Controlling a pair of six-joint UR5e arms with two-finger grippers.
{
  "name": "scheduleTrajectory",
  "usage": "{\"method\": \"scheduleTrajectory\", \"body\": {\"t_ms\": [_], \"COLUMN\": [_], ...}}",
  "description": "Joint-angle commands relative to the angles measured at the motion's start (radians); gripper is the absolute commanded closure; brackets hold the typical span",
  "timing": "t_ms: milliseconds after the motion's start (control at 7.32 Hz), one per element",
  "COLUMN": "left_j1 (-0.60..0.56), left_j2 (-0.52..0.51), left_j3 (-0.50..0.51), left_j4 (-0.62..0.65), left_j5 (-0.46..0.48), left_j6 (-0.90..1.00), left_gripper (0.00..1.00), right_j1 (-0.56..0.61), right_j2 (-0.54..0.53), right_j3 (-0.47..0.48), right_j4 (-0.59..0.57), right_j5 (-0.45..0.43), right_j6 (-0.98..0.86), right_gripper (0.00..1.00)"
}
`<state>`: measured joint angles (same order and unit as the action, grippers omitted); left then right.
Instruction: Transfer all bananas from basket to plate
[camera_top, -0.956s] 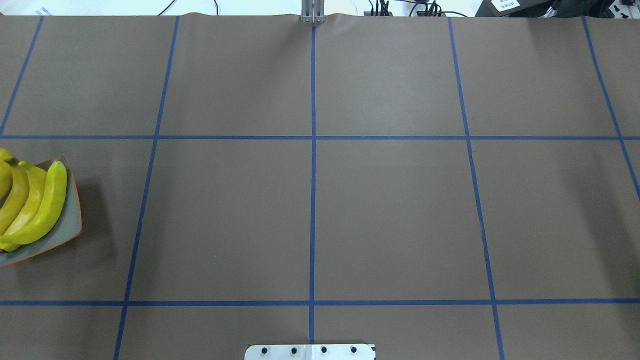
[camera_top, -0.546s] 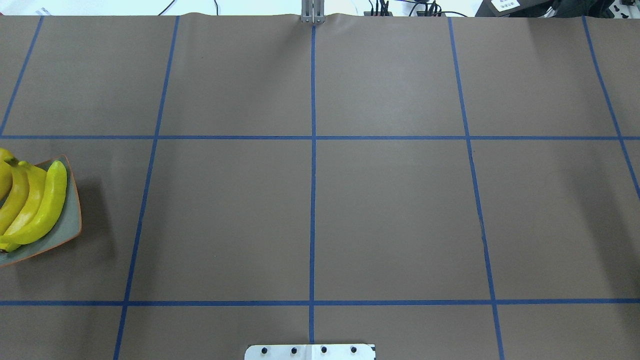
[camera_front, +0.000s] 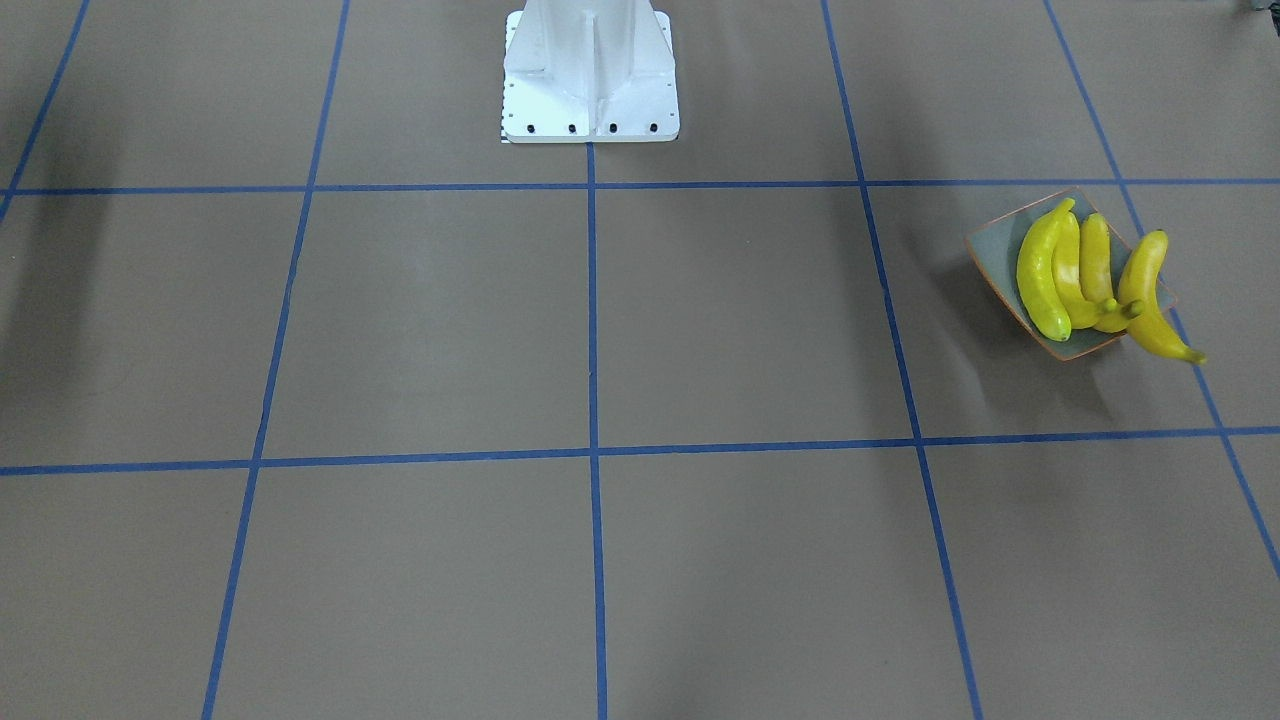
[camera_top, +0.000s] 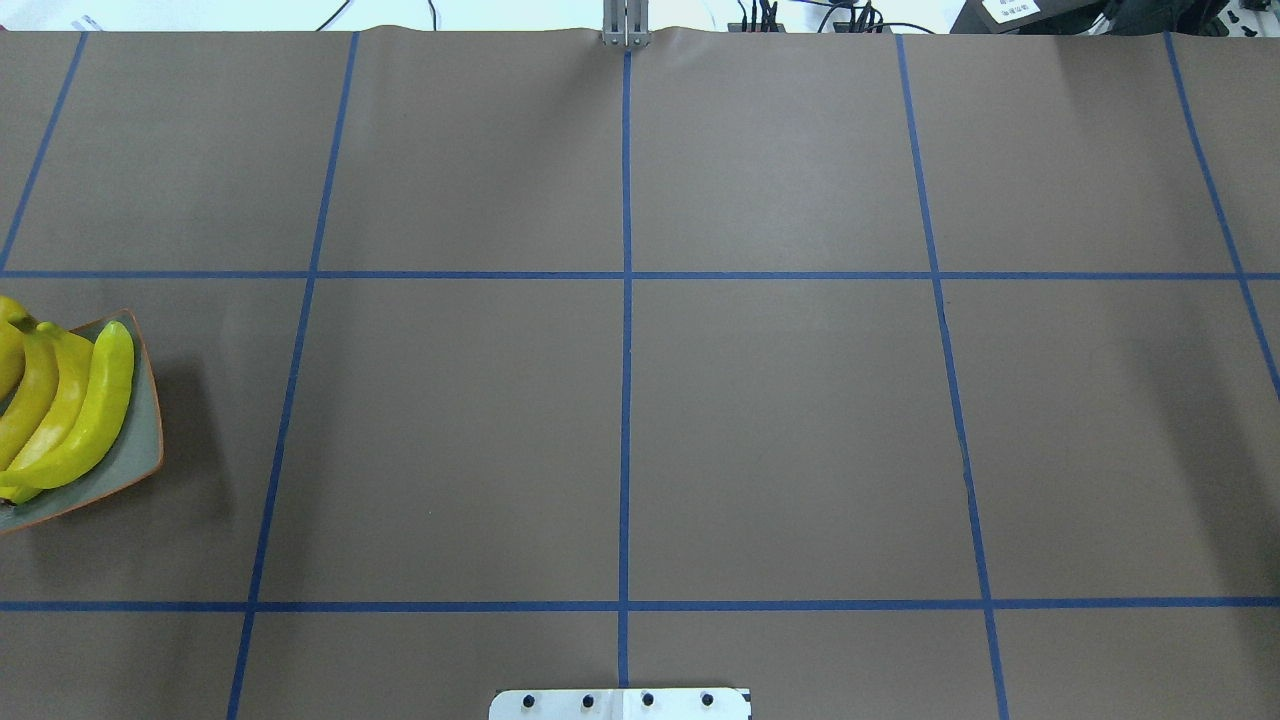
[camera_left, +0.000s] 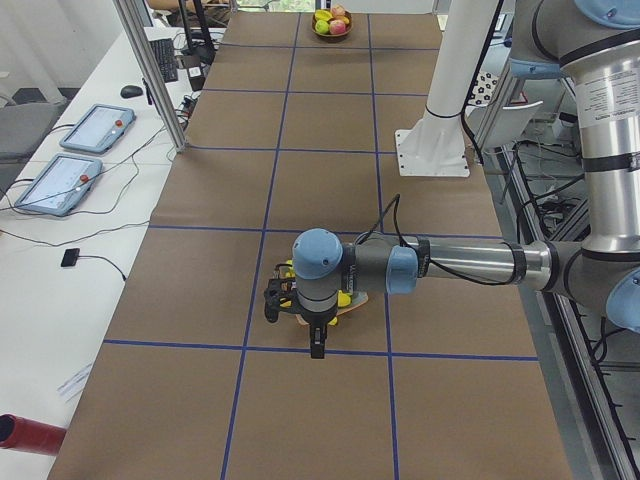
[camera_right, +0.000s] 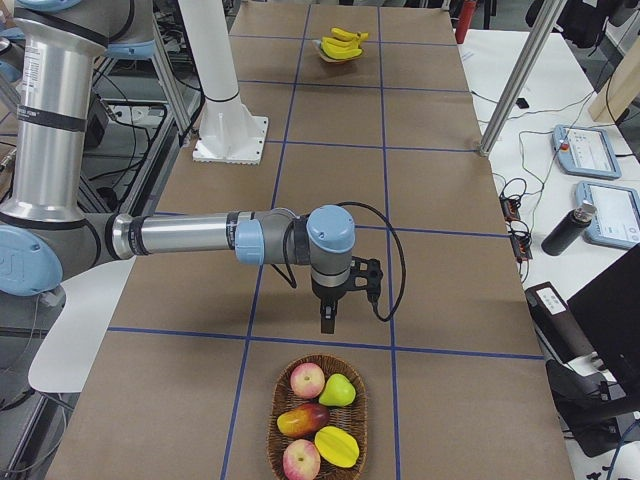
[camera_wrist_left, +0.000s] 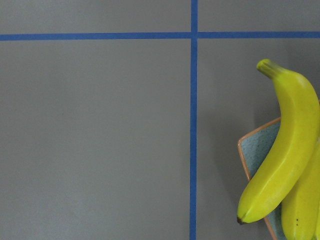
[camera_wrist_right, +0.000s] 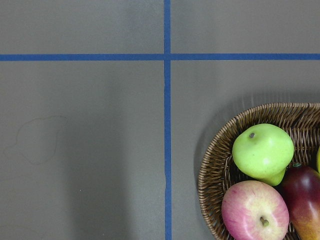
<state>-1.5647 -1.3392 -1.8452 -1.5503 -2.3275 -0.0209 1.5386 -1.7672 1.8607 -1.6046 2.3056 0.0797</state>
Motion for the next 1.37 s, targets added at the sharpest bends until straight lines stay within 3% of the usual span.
{"method": "scheduleTrajectory", "body": {"t_ms": [0,1229], "left_j1": [0.0,0.003], "left_j2": [0.0,-0.018], "left_j3": [0.0,-0.002], "left_j4": [-0.001,-0.002], "left_j5": [0.0,-0.001], "left_j6": [0.001,0.001], "left_gripper": [0.0,0.0], "right_j1": [0.0,0.0], "right_j2": [0.0,0.0], "right_j3": [0.0,-0.008], "right_j4": [0.0,-0.002], "right_j5": [0.0,-0.002], "right_j6": [0.0,-0.009], "right_gripper": [0.0,0.0]}}
